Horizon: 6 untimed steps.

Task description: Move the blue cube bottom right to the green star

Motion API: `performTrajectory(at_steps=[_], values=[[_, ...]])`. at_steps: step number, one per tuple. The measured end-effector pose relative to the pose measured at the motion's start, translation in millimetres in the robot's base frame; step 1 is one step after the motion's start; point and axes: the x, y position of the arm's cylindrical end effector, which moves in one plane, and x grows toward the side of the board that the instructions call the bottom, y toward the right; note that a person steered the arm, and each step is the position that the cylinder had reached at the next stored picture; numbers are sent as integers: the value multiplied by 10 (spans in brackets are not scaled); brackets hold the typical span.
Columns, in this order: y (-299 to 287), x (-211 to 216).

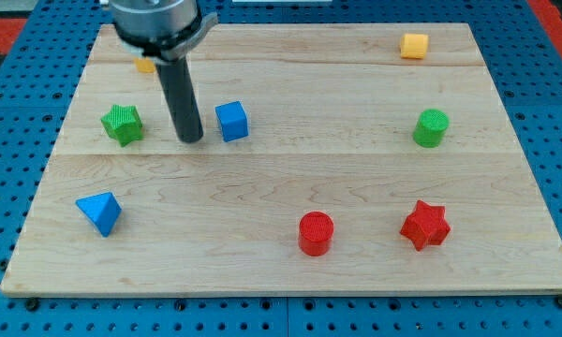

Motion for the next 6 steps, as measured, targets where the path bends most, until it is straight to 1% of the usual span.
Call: performTrajectory(at_steps=[1,2,3,4,6], values=[[129,-334],[783,-126],[782,574],[702,814],[523,524]])
